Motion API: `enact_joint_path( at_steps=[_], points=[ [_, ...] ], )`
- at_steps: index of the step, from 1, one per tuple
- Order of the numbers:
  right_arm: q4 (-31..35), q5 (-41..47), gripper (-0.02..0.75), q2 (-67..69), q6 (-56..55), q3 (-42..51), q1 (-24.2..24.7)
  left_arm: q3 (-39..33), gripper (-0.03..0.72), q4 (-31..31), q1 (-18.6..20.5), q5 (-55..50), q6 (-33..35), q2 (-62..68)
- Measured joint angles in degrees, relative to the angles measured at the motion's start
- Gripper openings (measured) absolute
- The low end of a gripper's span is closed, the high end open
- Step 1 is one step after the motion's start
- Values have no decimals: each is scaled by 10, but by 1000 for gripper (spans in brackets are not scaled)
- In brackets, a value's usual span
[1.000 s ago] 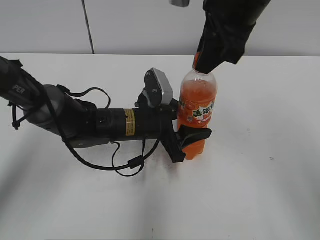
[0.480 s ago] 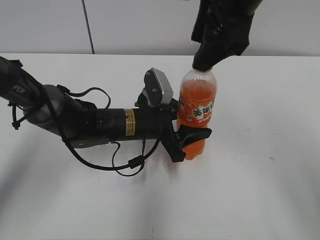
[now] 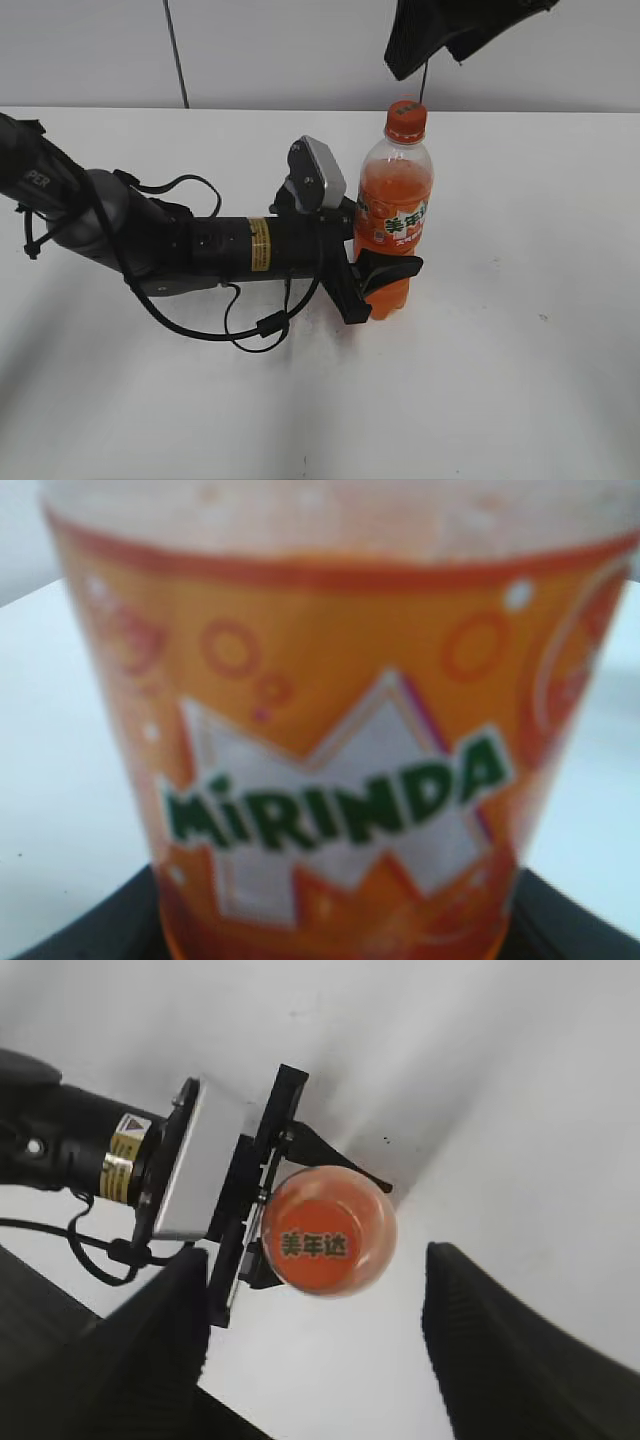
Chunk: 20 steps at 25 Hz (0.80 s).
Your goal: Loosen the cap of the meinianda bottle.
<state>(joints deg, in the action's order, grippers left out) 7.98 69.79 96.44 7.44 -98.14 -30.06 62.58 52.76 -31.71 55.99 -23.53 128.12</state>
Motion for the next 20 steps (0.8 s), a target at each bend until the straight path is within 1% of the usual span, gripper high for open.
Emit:
enact_joint_path(
  at_steps=[2,4,8,15,17,20],
  points=[
    [-1,0,495,1,-38,2,0,0,403,0,0,0,0,0],
    [0,0,493,5,-51,12,0,0,403,0,0,0,0,0],
    [0,0,493,21,-56,29,0,0,403,0,0,0,0,0],
    [3,-8,489,40,-56,31,0,0,403,0,0,1,0,0],
    [5,-11,468,44,-56,32,0,0,403,0,0,1,0,0],
    [10,-11,396,46,-52,32,0,0,403,0,0,1,0,0]
  ],
)
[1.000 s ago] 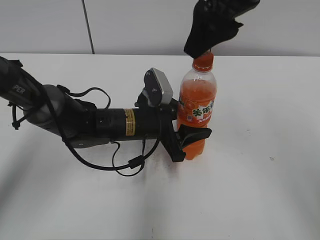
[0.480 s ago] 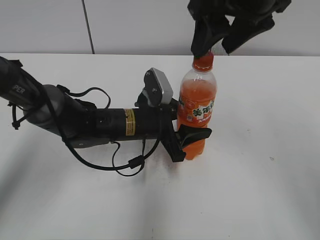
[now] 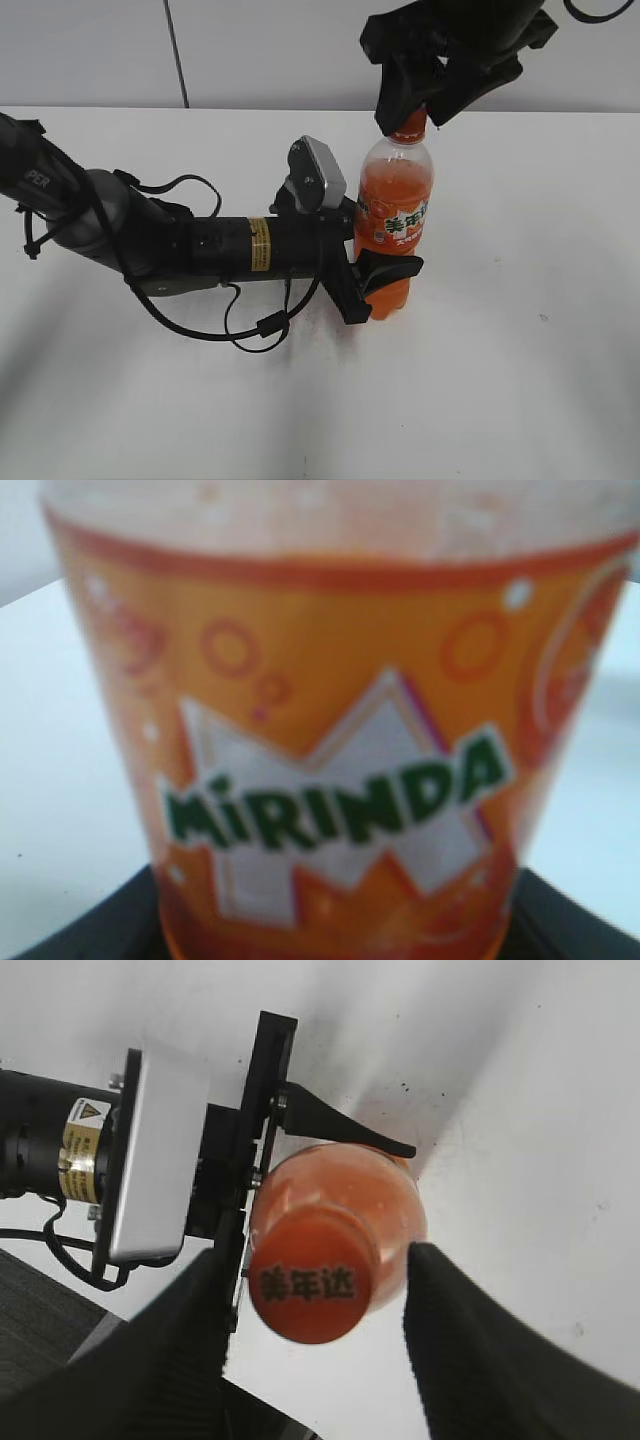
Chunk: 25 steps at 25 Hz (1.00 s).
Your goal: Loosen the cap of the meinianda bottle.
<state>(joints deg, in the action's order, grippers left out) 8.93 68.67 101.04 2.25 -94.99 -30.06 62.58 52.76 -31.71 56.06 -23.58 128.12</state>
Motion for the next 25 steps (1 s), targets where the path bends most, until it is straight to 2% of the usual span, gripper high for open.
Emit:
enact_joint_path(
  at_steps=[3,7,13,17,25],
  points=[
    [6,1,281,4,17,0,0,0,403,0,0,0,0,0],
    [6,2,273,6,85,-1,0,0,403,-1,0,0,-1,0],
    [6,4,273,6,468,-1,1,0,403,3,0,1,2,0],
    [6,6,273,6,652,-1,1,0,403,5,0,2,5,0],
    [7,7,280,6,708,-2,1,0,403,6,0,2,5,0]
  ],
)
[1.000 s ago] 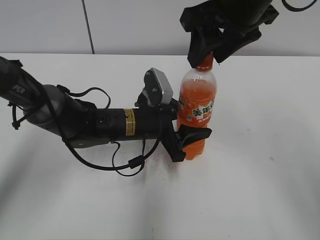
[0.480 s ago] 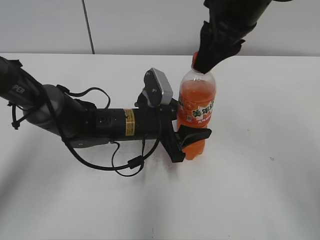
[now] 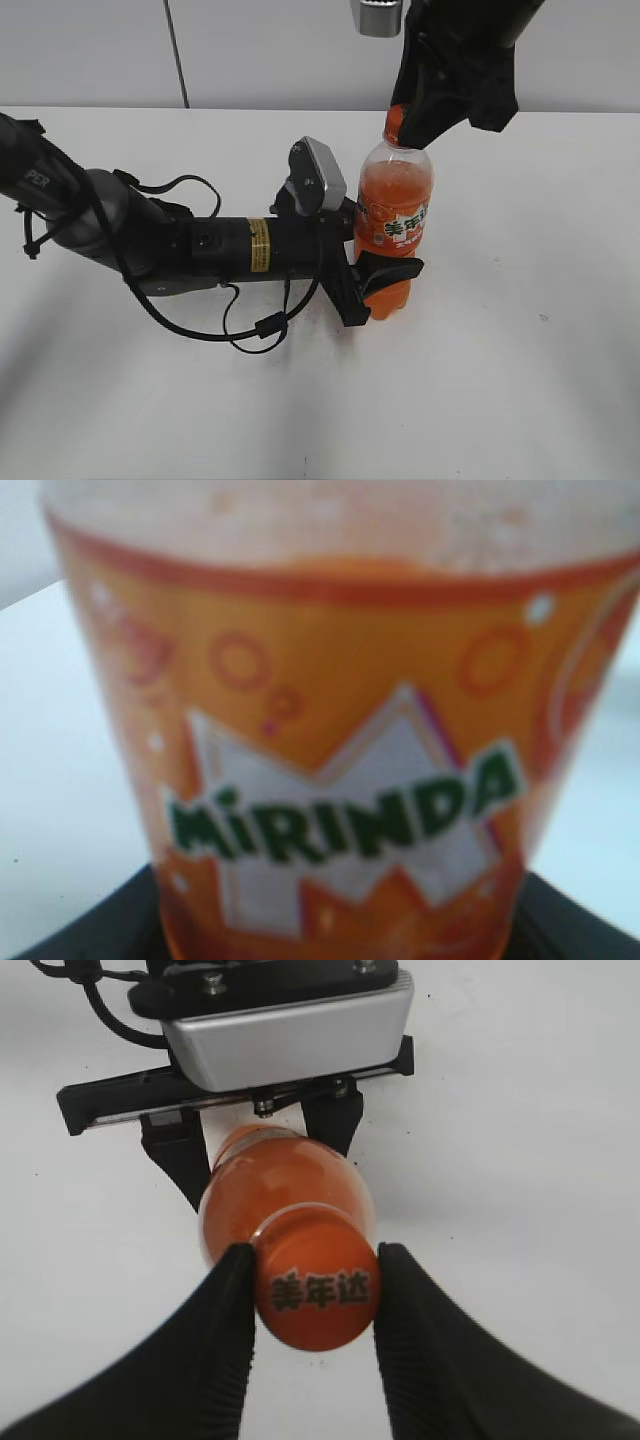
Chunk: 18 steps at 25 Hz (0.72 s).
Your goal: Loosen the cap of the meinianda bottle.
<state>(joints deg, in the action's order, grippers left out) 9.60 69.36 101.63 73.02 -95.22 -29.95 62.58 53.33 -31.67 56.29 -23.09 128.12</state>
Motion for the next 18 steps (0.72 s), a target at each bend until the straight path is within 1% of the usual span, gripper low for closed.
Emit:
enact_joint_path(
  at_steps=[2,5,7,10,13,18],
  points=[
    [-1,0,324,1,-1,-2,0,0,403,-2,0,0,-1,0],
    [7,0,434,2,-19,-10,0,0,403,-3,0,-1,-3,0],
    [15,0,470,-6,-42,-11,0,0,403,-3,0,-1,-4,0],
    [20,0,485,-27,-114,-12,0,0,403,-3,0,-1,-4,0],
    [21,1,491,-51,-266,-12,0,0,403,-3,0,-1,-5,0],
    [19,2,491,-70,-639,-15,0,0,403,-3,0,-2,-5,0]
  ],
)
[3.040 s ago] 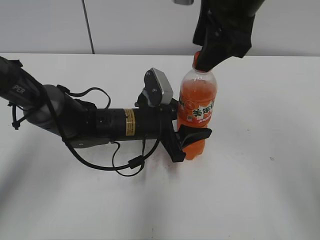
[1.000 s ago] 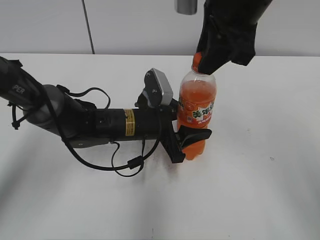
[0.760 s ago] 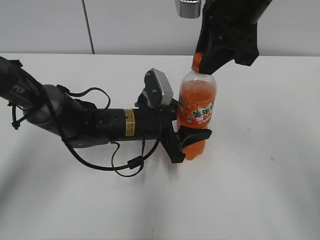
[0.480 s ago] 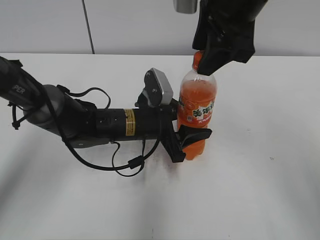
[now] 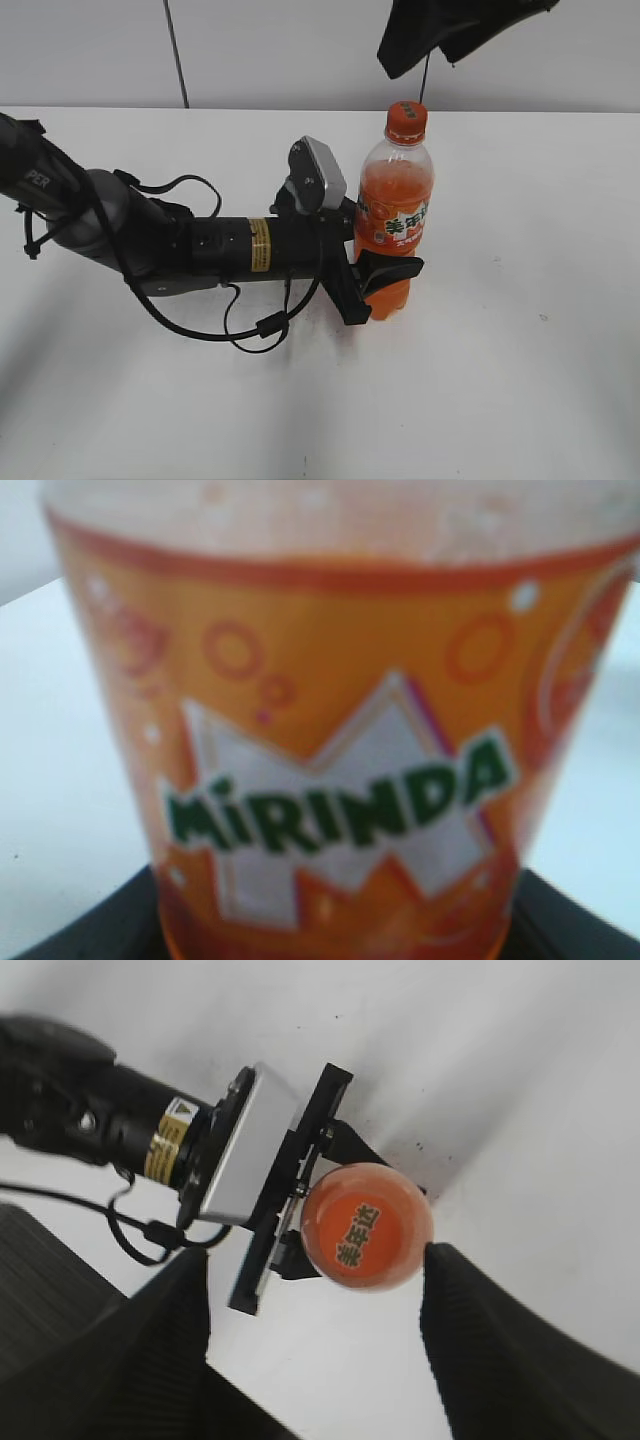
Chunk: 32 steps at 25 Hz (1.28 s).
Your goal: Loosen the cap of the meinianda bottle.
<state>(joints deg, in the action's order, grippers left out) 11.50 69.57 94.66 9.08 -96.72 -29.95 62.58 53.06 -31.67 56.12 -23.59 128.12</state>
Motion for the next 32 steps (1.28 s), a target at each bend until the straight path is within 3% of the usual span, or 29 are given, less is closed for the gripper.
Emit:
enact_joint_path(
  at_steps=[4,15,19,22,23,27,32],
  points=[
    [-12,1,491,5,-124,1,0,0,403,0,0,0,0,0],
    [-22,2,482,66,-141,1,0,0,403,0,0,0,0,0],
    [-22,2,398,78,-141,1,0,0,403,0,0,1,0,0],
    [-22,2,277,78,-134,1,0,0,403,0,0,1,0,0],
    [-22,2,276,78,-123,1,0,0,403,0,0,1,0,0],
    [-21,2,276,78,18,1,0,0,403,0,0,1,0,0],
    [-21,2,275,78,422,1,0,0,403,1,0,1,0,0]
  ],
)
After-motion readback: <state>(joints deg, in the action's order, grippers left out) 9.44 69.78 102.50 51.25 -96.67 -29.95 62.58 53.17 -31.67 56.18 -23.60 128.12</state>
